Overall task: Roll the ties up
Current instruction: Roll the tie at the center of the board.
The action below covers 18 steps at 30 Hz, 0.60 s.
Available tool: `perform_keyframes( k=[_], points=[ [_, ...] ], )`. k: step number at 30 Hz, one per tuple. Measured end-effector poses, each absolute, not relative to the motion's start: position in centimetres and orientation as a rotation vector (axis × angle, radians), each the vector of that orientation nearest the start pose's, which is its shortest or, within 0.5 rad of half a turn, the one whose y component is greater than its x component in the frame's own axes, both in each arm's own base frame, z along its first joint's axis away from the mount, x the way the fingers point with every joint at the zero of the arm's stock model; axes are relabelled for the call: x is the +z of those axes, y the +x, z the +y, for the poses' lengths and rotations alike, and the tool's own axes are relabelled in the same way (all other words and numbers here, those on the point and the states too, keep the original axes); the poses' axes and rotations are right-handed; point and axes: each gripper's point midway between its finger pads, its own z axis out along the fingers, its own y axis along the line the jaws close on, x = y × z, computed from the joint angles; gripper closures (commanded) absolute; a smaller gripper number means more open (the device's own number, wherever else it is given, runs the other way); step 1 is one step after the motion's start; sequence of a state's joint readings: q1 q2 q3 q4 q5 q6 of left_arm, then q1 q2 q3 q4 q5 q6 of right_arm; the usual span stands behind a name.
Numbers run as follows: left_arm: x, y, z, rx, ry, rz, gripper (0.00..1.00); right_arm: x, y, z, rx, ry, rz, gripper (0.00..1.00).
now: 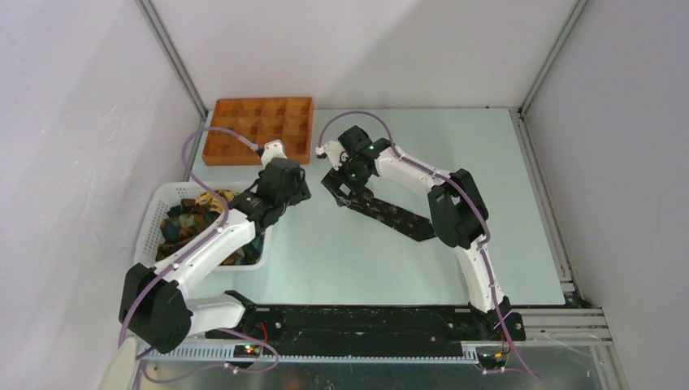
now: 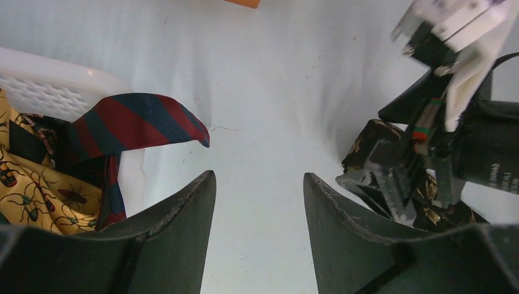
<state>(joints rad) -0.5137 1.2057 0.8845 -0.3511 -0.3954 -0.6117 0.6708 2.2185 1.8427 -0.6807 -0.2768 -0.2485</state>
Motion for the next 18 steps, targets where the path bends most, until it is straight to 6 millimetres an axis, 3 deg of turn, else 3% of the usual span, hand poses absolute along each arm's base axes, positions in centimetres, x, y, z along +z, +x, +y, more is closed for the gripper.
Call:
perform_keyframes(
  k=[5, 18],
  points=[
    [15.9, 32.4, -13.1, -0.195, -0.316, 2.170, 0.39, 4.8, 37.3, 35.0, 0.455, -1.320, 2.336, 0.01],
    [16.0, 32.5, -13.1, -0.201, -0.320, 2.166, 0.39, 3.2, 38.3, 33.5, 0.318, -1.344, 2.352, 0.01]
  ],
)
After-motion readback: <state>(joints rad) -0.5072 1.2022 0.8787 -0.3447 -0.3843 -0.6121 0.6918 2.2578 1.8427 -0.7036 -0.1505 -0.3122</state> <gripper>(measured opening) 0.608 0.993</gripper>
